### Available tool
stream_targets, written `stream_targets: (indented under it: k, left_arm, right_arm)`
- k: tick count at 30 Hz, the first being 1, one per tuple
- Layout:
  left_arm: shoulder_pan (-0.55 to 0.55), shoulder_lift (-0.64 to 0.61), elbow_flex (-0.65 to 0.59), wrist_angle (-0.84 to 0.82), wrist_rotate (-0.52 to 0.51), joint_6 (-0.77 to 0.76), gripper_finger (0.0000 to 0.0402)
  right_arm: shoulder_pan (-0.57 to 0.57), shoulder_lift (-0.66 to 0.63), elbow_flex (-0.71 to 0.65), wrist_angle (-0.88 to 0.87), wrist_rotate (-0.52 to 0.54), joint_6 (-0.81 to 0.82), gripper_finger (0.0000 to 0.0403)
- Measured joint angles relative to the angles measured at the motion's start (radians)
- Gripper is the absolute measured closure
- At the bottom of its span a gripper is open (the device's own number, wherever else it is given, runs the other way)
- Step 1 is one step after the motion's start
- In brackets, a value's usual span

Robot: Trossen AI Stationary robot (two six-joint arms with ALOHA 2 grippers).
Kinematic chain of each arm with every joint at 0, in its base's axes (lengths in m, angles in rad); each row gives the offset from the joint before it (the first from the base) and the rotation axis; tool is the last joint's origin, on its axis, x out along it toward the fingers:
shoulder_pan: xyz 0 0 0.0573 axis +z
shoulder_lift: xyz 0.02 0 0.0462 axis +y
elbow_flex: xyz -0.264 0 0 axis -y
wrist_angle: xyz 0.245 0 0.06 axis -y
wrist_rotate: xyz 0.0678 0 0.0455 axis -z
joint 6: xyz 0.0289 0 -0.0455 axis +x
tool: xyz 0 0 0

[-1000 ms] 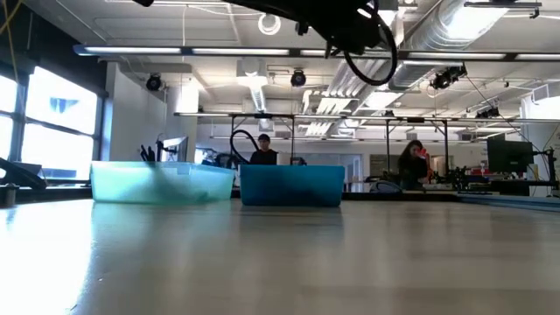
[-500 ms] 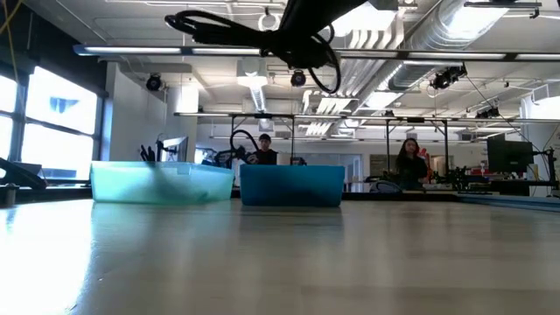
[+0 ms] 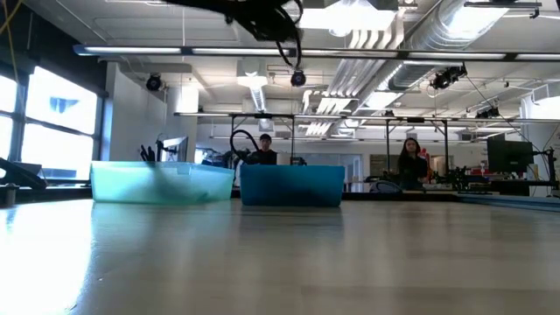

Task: Pick & Place USB Port
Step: Put the black USB cable into the green bin

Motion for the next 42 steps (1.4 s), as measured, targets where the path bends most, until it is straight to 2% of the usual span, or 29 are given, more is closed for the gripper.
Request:
stream_targets:
  k: [6,12,22,26,32,42]
  left_arm:
    - [0.063,0.044,0.003,0.002,0.049,0.0,0.0163]
    - [0.095,0.047,0.003,-0.012,0.055,0.0,0.0168]
    - [0.096,0.047,0.003,-0.042,-0.006,0.03,0.0251]
    - [0.096,0.047,0.003,-0.04,-0.005,0.038,0.0265]
    - [0.091,0.047,0.002,-0.046,-0.006,0.037,0.026]
    - [0.098,0.048,-0.001,-0.067,-0.009,0.029,0.0216]
  right_arm:
    - [-0.003,0.001,0.023,-0.013,-0.01,-0.009,0.0395]
    - [-0.003,0.001,0.021,-0.034,0.012,0.003,0.0395]
    - [-0.002,0.001,0.021,-0.029,0.0,0.026,0.0395]
    - [-0.001,0.001,0.021,-0.035,-0.002,0.039,0.0395]
    - [0.0,0.001,0.022,-0.044,-0.01,0.044,0.0395]
    - [0.008,0.0,0.025,-0.04,-0.021,0.05,0.0395]
